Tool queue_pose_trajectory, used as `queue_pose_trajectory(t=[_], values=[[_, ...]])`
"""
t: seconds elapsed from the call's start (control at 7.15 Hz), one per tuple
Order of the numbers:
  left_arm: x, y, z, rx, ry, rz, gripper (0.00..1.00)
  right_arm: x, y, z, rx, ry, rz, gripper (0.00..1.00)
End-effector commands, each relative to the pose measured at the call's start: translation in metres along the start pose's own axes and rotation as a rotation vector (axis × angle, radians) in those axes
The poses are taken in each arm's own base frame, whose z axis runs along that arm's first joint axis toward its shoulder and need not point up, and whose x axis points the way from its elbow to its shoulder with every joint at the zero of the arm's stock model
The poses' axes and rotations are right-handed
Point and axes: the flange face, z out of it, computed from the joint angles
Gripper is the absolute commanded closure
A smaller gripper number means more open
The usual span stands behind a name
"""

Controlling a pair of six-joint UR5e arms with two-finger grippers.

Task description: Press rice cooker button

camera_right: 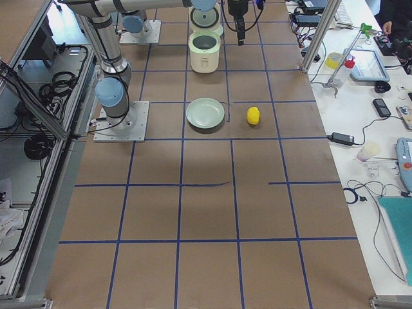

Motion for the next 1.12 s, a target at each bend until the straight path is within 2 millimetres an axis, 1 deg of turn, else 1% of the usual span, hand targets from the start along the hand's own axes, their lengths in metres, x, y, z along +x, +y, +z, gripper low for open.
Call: queue_pose_trajectory(t=[0.0, 0.14, 0.98], values=[[0.0, -0.0004, 0.0003, 0.0, 0.0, 0.0, 0.0, -0.0001, 0.0005, -0.0023, 0.002, 0.006, 0.003, 0.0], [0.0, 0.0001, -0.0004, 0.002, 0.0, 0.0, 0.0, -0.0025, 0.0008, -0.0023, 0.002, -0.002, 0.0, 0.0], [0.0, 0.0001, -0.0004, 0.002, 0.0, 0.0, 0.0, -0.0018, 0.0011, -0.0014, -0.002, 0.005, -0.001, 0.0]])
